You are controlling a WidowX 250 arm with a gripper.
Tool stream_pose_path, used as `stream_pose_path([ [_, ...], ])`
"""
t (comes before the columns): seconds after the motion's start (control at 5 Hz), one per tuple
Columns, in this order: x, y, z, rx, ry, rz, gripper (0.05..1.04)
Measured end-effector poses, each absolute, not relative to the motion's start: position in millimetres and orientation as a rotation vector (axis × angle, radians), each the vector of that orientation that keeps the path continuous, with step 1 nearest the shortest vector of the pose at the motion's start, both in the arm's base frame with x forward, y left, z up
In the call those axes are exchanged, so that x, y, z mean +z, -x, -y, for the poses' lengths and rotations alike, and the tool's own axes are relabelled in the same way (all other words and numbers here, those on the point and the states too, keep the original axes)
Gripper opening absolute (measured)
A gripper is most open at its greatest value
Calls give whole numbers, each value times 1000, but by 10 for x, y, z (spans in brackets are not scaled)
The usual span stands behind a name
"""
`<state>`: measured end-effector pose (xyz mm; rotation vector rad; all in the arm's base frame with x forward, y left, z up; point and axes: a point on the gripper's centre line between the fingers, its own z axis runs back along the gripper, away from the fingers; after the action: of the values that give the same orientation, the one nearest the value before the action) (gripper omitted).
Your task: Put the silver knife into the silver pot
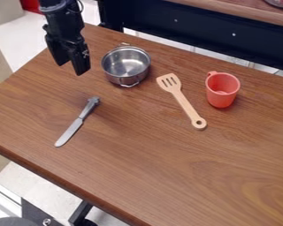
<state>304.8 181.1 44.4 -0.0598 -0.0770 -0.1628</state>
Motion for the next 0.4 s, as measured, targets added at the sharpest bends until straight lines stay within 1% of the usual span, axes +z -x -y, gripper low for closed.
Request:
stream_pose_path([
  [0.2, 302, -3018, -1782, -153, 89, 47, 997],
  [0.4, 232, -3033, -1747, -84, 124, 74, 997],
])
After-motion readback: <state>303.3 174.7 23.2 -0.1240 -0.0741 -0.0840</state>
